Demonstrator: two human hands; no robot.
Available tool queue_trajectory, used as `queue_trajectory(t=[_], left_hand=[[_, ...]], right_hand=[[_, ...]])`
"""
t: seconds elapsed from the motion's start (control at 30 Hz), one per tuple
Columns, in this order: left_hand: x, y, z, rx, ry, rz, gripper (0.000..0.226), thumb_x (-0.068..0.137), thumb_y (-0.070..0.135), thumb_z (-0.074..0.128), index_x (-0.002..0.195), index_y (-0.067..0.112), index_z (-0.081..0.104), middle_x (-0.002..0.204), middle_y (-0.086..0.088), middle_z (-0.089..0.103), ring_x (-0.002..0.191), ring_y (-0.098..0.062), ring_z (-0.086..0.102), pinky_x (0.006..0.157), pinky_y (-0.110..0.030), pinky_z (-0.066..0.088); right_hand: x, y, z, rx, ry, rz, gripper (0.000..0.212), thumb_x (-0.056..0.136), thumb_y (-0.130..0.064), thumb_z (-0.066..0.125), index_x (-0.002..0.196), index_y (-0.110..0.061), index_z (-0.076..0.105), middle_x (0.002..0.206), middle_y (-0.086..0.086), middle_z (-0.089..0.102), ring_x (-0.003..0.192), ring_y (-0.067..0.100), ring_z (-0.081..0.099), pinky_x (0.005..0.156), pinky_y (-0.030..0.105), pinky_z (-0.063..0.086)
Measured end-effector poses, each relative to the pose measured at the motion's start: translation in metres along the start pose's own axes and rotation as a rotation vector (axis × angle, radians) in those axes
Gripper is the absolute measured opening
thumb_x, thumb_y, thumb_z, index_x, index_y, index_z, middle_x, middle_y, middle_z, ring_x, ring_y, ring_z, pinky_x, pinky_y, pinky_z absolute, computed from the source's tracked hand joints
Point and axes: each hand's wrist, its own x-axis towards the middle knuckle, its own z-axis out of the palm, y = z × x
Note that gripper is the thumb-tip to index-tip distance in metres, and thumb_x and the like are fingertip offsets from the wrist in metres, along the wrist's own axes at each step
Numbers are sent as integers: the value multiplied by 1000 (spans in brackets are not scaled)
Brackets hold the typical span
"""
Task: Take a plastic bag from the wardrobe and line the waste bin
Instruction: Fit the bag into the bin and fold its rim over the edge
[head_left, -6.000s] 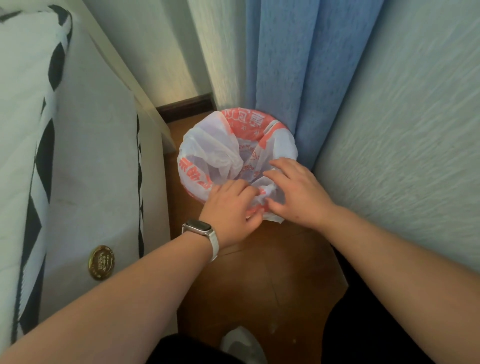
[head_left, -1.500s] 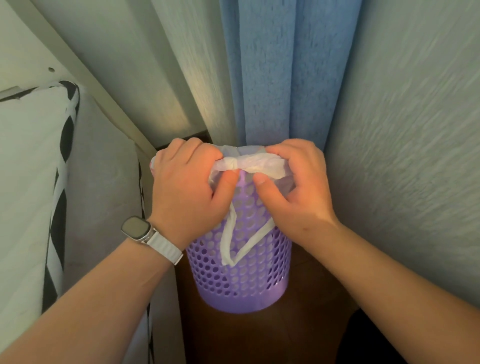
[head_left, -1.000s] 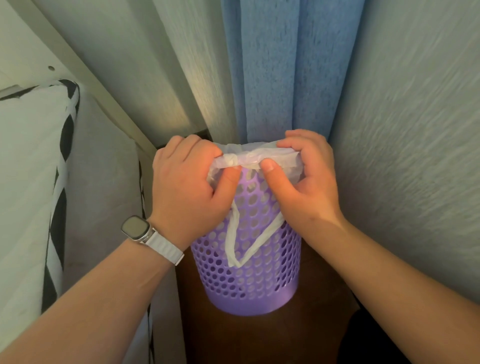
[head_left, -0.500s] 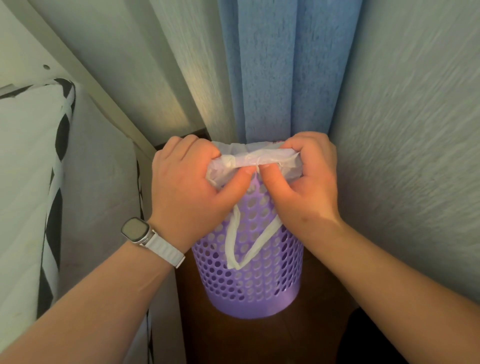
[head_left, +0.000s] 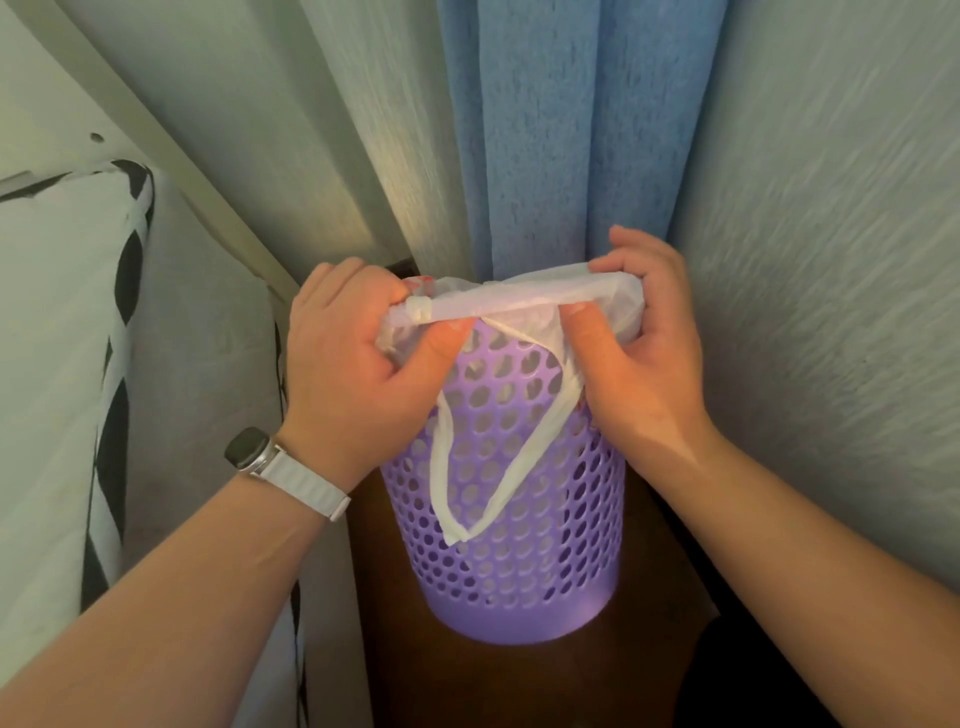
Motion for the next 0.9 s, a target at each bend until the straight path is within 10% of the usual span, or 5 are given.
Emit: queue_trajectory(t=[0.27, 0.5, 0.9], left_hand=[[-3, 17, 0, 98, -113, 24, 36, 85, 43, 55, 99, 12, 64, 92, 5, 56, 89, -26, 56, 86, -53, 40], [-5, 25, 9, 180, -47, -23, 25, 88, 33, 56, 86, 10, 65, 79, -6, 56, 77, -31, 54, 77, -48, 40], [0, 4, 4, 111, -1, -44, 22, 87, 28, 54, 76, 9, 55, 75, 3, 41, 73, -18, 39, 68, -43, 38]], right_hand=[[-3, 1, 8, -102, 49, -55, 40, 82, -40, 56, 100, -4, 55, 109, -2, 43, 109, 32, 51, 96, 49, 42], [-10, -10, 18, -133, 42, -24, 27, 80, -43, 56, 98, -26, 46, 100, -18, 39, 103, 20, 47, 90, 30, 36], [-8, 5, 11, -1, 11, 64, 44, 83, -45, 58, 122, -25, 51, 132, -4, 48, 131, 14, 45, 113, 41, 34]])
